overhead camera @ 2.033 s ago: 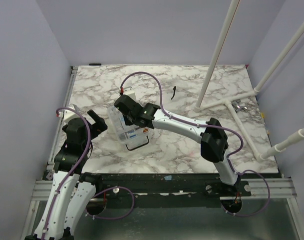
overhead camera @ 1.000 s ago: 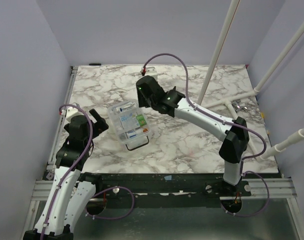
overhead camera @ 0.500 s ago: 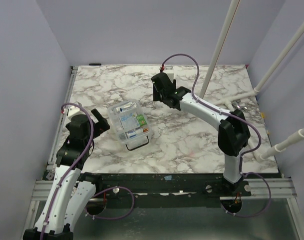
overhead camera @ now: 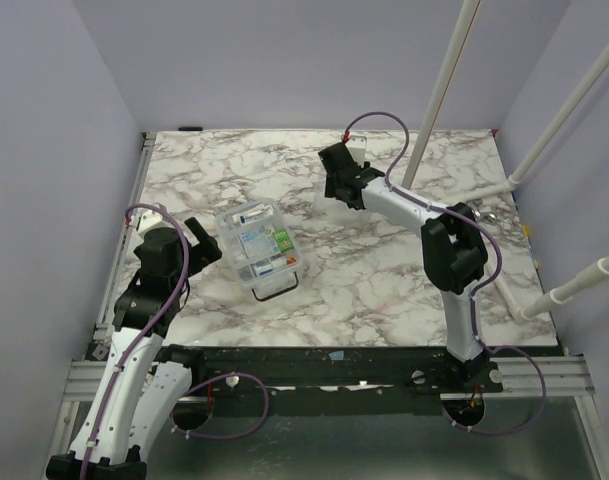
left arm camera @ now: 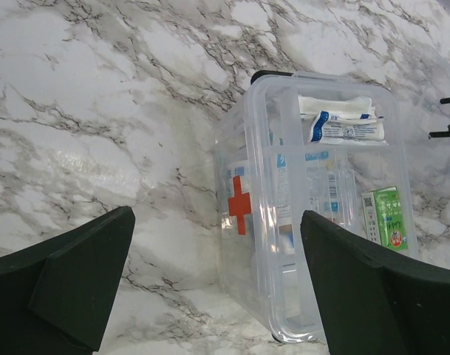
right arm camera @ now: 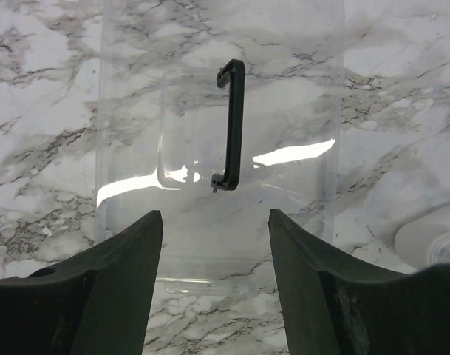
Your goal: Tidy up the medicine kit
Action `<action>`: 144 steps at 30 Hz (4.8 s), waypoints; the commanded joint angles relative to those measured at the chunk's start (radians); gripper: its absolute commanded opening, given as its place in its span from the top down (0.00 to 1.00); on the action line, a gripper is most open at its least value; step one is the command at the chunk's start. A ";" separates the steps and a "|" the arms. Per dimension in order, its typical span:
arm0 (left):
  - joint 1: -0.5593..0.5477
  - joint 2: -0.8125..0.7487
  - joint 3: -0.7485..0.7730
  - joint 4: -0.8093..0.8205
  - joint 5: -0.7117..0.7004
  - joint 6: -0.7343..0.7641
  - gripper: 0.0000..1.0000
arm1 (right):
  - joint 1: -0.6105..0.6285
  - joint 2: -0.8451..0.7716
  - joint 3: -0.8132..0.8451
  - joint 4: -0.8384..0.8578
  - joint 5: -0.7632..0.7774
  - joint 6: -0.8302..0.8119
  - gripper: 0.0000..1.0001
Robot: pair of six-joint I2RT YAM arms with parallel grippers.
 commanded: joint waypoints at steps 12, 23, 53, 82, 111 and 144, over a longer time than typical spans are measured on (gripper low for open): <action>-0.002 0.003 -0.007 0.024 0.036 0.000 0.01 | -0.071 0.099 0.084 0.041 -0.009 0.075 0.39; -0.002 -0.003 -0.010 0.021 0.031 0.003 0.01 | -0.106 0.123 0.049 0.121 -0.045 0.101 0.51; -0.002 -0.011 -0.009 0.019 0.023 0.005 0.01 | -0.130 -0.027 -0.188 0.497 -0.174 -0.058 0.99; -0.002 -0.023 -0.001 0.007 -0.001 0.003 0.02 | 0.053 -0.362 -0.114 0.301 -0.382 -0.210 0.99; -0.002 -0.121 0.010 -0.049 -0.175 -0.037 0.02 | 0.372 -0.237 -0.011 0.064 -0.383 0.062 0.99; -0.002 -0.138 0.000 -0.039 -0.151 -0.041 0.01 | 0.423 -0.135 -0.019 0.091 -0.245 0.136 0.99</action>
